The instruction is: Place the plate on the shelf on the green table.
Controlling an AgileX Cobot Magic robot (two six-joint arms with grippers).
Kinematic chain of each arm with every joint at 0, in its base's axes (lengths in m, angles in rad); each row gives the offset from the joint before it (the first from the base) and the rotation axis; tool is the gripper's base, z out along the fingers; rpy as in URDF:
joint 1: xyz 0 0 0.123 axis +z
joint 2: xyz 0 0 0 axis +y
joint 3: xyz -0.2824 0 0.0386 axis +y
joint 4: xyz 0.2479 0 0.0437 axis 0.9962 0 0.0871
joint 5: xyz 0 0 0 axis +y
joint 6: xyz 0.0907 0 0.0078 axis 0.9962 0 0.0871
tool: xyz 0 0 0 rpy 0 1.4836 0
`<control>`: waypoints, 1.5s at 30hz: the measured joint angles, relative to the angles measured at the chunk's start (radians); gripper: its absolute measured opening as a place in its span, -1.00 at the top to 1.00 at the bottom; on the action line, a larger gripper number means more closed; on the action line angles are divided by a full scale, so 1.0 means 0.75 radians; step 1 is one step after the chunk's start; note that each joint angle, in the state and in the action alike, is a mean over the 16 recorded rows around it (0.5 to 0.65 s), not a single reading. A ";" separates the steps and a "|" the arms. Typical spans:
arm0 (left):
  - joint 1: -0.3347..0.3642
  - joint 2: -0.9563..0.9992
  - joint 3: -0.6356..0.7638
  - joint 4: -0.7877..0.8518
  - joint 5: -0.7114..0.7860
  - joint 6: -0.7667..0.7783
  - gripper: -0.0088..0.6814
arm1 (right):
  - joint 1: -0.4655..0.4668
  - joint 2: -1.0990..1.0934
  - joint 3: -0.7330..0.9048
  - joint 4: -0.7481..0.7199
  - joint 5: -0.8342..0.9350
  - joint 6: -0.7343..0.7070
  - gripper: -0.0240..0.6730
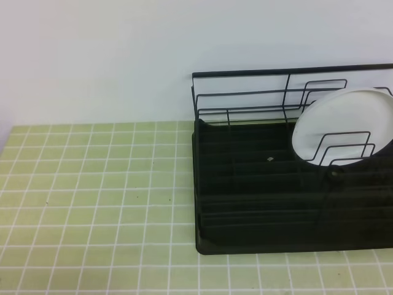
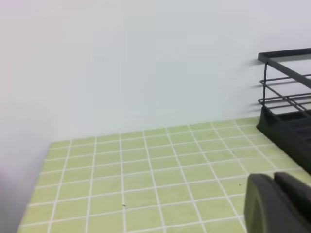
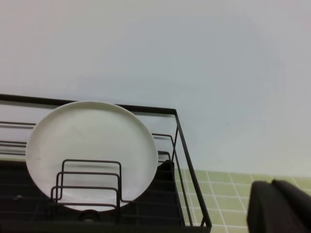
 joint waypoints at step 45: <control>0.024 0.001 -0.006 0.830 0.271 -1.139 0.97 | 0.000 0.000 0.057 0.079 0.059 -0.064 0.94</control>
